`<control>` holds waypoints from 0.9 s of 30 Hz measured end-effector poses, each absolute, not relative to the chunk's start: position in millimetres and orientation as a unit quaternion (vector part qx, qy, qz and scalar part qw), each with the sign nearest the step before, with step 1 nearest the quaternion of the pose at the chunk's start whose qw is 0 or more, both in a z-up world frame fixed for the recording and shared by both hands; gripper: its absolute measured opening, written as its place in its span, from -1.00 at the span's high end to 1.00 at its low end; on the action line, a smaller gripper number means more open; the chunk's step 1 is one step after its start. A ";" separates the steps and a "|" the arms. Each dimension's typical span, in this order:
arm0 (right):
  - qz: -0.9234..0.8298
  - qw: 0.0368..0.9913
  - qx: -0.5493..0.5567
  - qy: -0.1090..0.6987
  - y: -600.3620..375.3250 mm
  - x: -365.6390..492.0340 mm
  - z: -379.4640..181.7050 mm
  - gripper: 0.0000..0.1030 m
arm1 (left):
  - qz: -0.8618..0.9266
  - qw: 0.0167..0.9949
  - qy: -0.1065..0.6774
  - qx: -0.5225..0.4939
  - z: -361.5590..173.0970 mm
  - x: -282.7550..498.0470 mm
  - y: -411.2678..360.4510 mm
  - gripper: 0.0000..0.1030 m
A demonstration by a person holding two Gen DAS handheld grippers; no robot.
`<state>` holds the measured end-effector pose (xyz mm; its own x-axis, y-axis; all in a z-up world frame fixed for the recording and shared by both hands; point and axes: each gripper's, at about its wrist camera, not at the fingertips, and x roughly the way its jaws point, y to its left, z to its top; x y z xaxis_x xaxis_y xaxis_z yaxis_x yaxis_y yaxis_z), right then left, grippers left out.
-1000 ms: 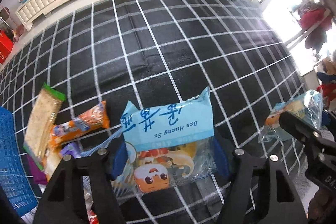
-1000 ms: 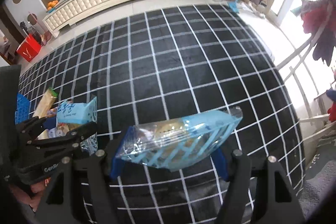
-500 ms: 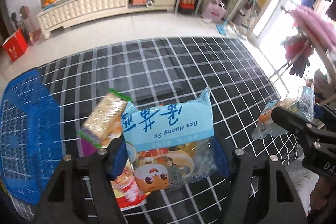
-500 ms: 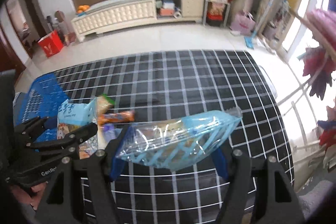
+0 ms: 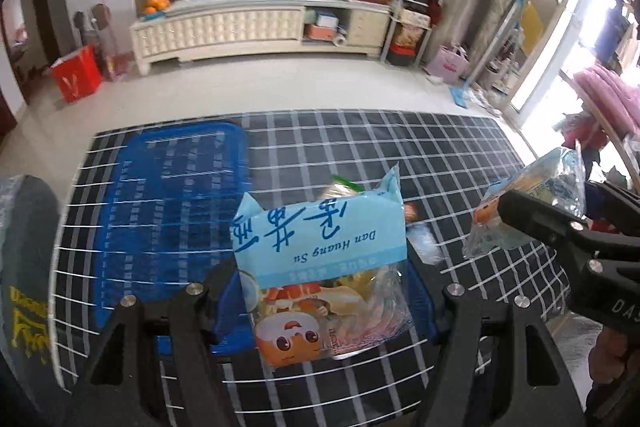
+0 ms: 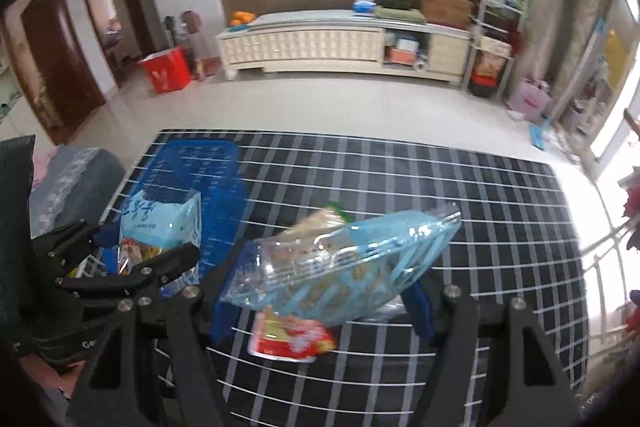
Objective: Organize snacks
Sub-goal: 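Carry both bags over the blue basket and release them inside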
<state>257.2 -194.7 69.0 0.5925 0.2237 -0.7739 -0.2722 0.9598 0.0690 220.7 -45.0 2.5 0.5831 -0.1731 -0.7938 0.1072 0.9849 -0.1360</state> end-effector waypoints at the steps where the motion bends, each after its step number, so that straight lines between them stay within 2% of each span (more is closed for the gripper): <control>1: 0.148 0.890 -0.027 0.430 -186.1 259.6 69.0 -0.43 | -0.073 0.890 0.449 -0.038 3.7 218.1 -35.7 -0.29; 12: 0.207 0.878 -0.044 0.429 -101.5 290.3 61.4 -0.43 | -0.029 0.892 0.449 -0.029 5.2 232.3 43.7 -0.29; 27: 0.206 0.855 -0.040 0.474 -70.3 356.7 12.4 -0.43 | -0.017 0.869 0.494 -0.021 -45.6 313.5 91.7 -0.29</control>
